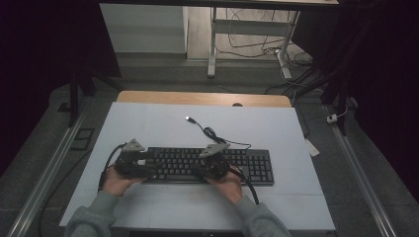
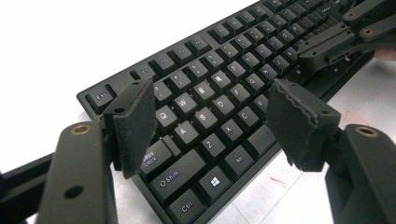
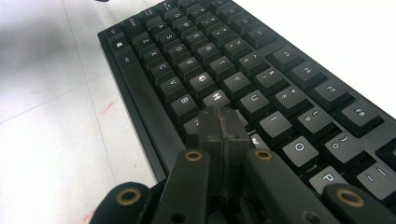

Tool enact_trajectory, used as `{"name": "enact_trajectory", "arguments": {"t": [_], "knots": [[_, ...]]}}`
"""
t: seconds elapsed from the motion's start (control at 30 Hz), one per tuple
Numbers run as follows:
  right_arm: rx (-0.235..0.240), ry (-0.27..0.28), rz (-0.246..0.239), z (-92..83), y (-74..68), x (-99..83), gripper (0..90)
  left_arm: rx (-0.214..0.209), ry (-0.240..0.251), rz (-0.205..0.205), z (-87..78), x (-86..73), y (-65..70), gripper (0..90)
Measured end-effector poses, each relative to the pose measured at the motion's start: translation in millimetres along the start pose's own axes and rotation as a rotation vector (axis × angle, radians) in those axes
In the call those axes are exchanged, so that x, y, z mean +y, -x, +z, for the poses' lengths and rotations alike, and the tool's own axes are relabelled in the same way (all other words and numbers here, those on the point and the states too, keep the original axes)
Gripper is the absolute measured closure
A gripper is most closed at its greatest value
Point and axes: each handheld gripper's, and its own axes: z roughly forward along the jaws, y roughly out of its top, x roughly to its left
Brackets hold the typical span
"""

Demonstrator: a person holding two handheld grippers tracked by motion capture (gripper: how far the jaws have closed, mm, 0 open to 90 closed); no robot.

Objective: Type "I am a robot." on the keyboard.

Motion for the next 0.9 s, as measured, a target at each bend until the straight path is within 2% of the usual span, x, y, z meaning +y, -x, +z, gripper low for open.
{"name": "enact_trajectory", "arguments": {"t": [0.63,0.9], "knots": [[-0.029,-0.03,-0.024,3.9,-1.8,-2.0,90.0,0.004,0.001,0.002,-0.6,-0.2,0.2,33.2],[-0.029,0.042,-0.006,-13.8,1.7,-0.3,90.0,0.004,0.005,0.0,-1.4,-0.5,-0.3,33.2]]}}
